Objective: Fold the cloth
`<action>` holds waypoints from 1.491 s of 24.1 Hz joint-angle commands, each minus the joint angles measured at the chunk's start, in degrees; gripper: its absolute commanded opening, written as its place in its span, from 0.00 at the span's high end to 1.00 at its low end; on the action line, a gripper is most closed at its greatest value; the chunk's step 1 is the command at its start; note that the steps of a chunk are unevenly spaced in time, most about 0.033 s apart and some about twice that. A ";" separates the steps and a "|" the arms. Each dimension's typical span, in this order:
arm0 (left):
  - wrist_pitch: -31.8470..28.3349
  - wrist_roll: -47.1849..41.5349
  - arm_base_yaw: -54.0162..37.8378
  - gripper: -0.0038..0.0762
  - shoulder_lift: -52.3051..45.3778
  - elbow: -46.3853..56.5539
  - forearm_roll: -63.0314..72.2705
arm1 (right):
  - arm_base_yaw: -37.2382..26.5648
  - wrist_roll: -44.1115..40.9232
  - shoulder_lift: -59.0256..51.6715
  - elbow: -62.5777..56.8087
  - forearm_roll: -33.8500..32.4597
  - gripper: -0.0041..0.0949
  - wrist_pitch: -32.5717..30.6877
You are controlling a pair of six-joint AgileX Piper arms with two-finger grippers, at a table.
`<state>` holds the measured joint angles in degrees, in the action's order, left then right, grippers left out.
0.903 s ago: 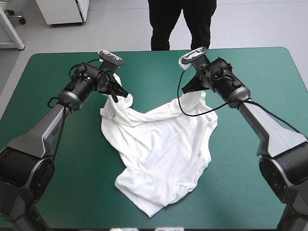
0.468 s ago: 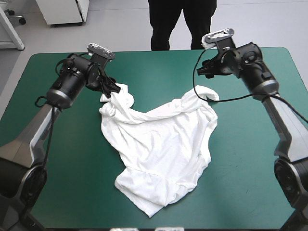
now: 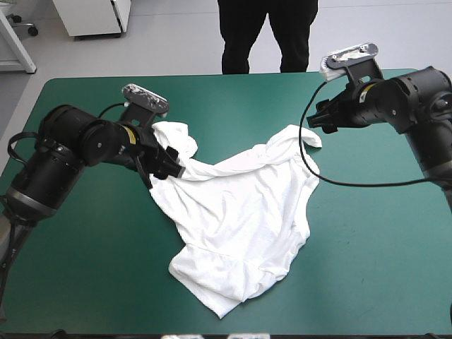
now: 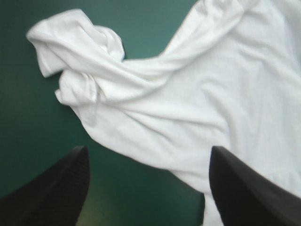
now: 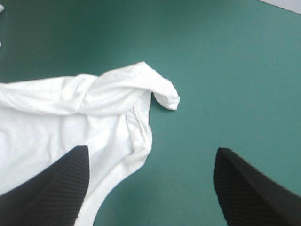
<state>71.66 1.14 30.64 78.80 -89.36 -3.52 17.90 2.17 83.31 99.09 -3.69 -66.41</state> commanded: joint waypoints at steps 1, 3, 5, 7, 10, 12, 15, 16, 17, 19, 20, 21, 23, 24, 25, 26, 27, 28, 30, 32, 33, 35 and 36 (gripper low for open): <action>2.23 -2.59 0.99 0.30 -2.43 6.16 0.83 | 1.28 0.72 -6.54 -4.05 -2.47 0.28 1.33; 2.13 -3.03 0.99 0.30 -2.43 10.44 1.54 | 1.69 0.72 -9.33 -7.82 -3.34 0.28 1.33; 1.54 -3.87 1.72 0.30 -2.43 15.19 1.41 | 1.97 0.72 -11.92 -11.34 -4.58 0.28 1.69; 0.16 -4.37 2.28 0.30 -2.43 19.71 2.00 | 1.97 0.61 -13.74 -13.94 -5.39 0.28 1.91; -4.21 -4.37 3.83 0.30 -2.43 25.09 5.31 | 1.97 0.43 -15.58 -16.95 -6.46 0.28 2.38; -8.76 -5.28 6.16 0.30 -2.32 29.38 7.04 | 1.97 0.43 -16.44 -18.34 -6.36 0.28 2.80; -13.71 -5.91 8.46 0.30 -1.04 33.27 6.90 | 1.97 0.33 -16.44 -19.32 -6.36 0.28 3.48; -14.93 -6.01 8.71 0.30 0.50 34.54 7.01 | 1.97 0.33 -16.44 -19.57 -6.36 0.28 3.76; -15.37 -5.88 8.71 0.31 1.42 34.88 7.48 | 1.97 0.33 -16.32 -19.70 -6.36 0.28 3.88; -16.70 -3.59 8.71 0.35 4.85 34.89 9.66 | 1.97 -0.22 -15.88 -20.72 -7.94 0.28 5.00; -17.12 -3.30 8.71 0.38 6.10 34.89 10.12 | 1.97 -0.91 -15.09 -21.11 -8.98 0.28 5.19; -17.01 -1.68 8.71 0.45 7.62 34.89 12.00 | 1.97 -1.30 -13.34 -21.69 -9.60 0.28 6.17; -17.01 0.36 8.71 0.57 8.57 34.89 14.43 | 1.97 -1.70 -10.16 -21.69 -9.21 0.28 7.49; -17.54 1.05 8.71 0.65 8.91 34.89 15.48 | 1.97 -2.17 -7.88 -21.69 -8.95 0.28 8.36; -18.29 1.57 8.71 0.75 9.06 34.89 16.02 | 1.97 -2.60 -4.97 -21.69 -8.42 0.28 8.70; -18.29 1.69 8.71 0.82 9.15 34.89 16.14 | 1.97 -2.60 -2.67 -21.69 -7.60 0.28 9.11; -18.29 2.07 8.71 0.91 9.30 34.89 16.26 | 1.97 -2.60 0.43 -21.69 -6.25 0.28 10.31; -18.29 2.17 8.71 0.95 9.45 34.89 16.36 | 1.97 -2.60 1.92 -21.69 -5.76 0.28 11.19; -18.29 2.43 8.71 0.96 9.52 34.89 17.07 | 1.97 -2.60 5.37 -21.69 -5.63 0.28 13.23; -18.29 2.58 8.71 0.96 9.52 34.89 17.33 | 1.97 -2.60 8.46 -21.33 -5.60 0.28 14.69; -18.17 2.58 8.71 0.96 9.52 34.89 17.33 | 1.97 -2.60 9.89 -21.08 -5.73 0.28 15.04; -17.84 2.58 8.71 0.96 9.52 34.89 17.33 | 1.97 -2.60 12.42 -20.69 -5.84 0.28 16.03; -17.68 2.58 8.71 0.96 9.52 34.89 17.33 | 1.97 -2.60 13.37 -20.59 -5.84 0.28 16.49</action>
<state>54.78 3.59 38.81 89.08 -53.72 10.79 19.88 -0.48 96.17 76.42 -8.68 -52.91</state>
